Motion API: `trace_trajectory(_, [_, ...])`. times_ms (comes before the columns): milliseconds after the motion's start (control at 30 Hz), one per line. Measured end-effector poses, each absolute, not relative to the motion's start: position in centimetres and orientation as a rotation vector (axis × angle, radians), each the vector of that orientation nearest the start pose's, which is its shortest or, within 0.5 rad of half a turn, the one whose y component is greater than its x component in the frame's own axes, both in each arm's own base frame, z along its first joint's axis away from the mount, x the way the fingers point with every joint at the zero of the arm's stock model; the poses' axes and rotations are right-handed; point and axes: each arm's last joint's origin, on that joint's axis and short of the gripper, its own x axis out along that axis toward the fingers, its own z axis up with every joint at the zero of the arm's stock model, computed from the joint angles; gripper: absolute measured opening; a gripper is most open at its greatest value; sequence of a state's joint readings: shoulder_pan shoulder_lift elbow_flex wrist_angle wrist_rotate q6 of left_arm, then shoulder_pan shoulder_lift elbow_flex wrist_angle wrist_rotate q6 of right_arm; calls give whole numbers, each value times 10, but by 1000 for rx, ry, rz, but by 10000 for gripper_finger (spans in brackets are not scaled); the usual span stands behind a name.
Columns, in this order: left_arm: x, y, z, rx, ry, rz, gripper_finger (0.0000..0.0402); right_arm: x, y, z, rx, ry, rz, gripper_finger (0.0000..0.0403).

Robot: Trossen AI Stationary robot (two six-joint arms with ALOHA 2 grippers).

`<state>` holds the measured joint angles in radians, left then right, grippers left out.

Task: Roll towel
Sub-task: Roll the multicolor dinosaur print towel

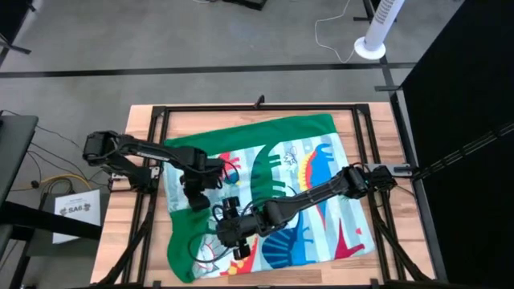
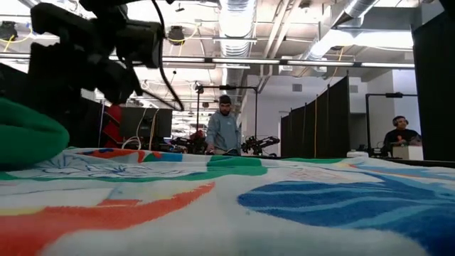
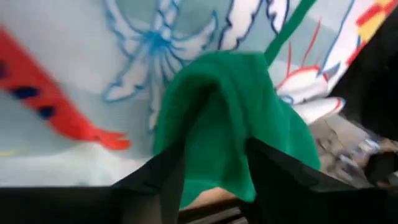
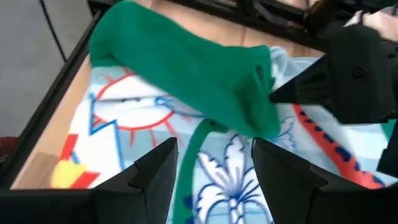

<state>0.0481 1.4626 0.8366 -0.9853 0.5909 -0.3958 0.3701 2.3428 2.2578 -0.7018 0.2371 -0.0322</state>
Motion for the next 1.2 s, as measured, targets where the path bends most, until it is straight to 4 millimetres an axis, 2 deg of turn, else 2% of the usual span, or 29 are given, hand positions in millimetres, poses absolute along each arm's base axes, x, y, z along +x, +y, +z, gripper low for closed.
trace_trajectory(100, [212, -5, 194, -829, 1610, -48, 157, 491, 175, 264, -269, 749, 127, 195])
trace_trajectory(233, [185, -14, 221, -897, 1609, 35, 157, 495, 165, 264, -277, 752, 115, 195])
trace_trajectory(433, [151, -48, 254, -943, 1494, 96, 157, 500, 156, 265, -273, 726, 106, 195])
trace_trajectory(600, [141, -82, 263, -964, 1446, 39, 157, 508, 157, 260, -318, 619, 149, 195])
trace_trajectory(700, [141, -103, 258, -962, 1469, 64, 157, 510, 157, 250, -315, 608, 150, 195])
trace_trajectory(800, [136, -118, 248, -939, 1505, 211, 157, 510, 158, 239, -293, 604, 144, 195])
trace_trajectory(933, [133, -125, 232, -925, 1503, 431, 157, 509, 159, 231, -268, 637, 138, 195])
trace_trajectory(1100, [139, -135, 207, -1011, 1462, 412, 157, 508, 164, 235, -260, 620, 143, 195])
trace_trajectory(1200, [133, -132, 189, -1040, 1499, 455, 157, 506, 169, 234, -235, 630, 143, 195])
